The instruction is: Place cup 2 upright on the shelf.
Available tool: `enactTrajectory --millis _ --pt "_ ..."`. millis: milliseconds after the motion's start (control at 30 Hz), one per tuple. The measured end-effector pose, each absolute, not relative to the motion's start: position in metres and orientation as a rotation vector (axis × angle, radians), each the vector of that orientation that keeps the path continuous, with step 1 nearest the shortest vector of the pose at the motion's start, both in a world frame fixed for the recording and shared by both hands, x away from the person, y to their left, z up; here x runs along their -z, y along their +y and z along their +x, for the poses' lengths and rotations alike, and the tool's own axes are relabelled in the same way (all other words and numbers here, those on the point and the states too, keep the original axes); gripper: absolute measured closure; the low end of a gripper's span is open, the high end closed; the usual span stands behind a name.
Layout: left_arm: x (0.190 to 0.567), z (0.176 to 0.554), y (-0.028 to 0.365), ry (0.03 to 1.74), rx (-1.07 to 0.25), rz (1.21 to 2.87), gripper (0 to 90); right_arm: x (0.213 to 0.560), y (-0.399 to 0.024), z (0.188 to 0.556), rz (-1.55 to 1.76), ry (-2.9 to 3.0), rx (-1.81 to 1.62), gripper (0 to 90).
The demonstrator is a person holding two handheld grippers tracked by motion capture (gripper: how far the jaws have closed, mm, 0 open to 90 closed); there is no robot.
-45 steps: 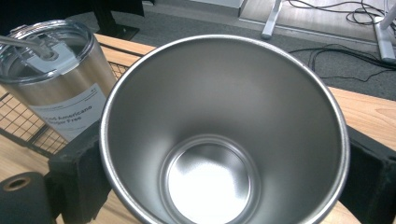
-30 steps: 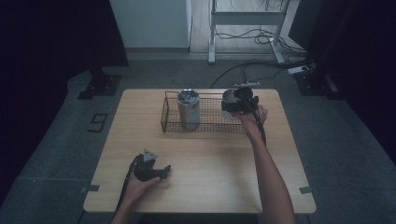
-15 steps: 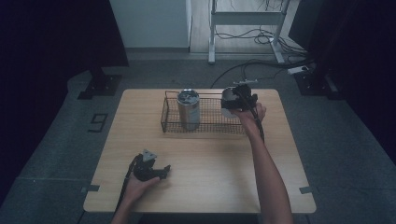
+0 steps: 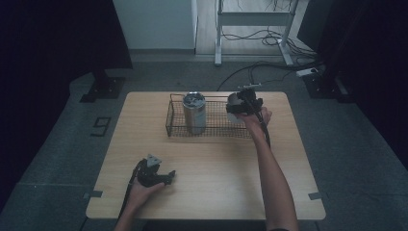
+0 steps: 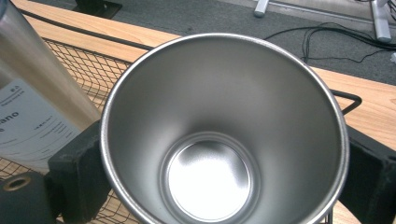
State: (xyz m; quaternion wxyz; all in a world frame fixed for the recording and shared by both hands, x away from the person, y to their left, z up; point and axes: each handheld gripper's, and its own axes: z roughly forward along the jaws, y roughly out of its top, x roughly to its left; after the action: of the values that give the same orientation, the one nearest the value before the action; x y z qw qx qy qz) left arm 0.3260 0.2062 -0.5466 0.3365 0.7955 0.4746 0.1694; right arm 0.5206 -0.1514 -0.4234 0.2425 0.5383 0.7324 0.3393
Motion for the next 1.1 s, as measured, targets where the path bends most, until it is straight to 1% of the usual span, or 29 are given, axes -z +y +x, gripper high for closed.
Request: enactTrajectory --millis 1100 --pt "0.547 0.326 0.206 1.234 -0.445 2.077 14.8 0.461 -0.145 0.541 1.515 2.072 -0.821 6.8"
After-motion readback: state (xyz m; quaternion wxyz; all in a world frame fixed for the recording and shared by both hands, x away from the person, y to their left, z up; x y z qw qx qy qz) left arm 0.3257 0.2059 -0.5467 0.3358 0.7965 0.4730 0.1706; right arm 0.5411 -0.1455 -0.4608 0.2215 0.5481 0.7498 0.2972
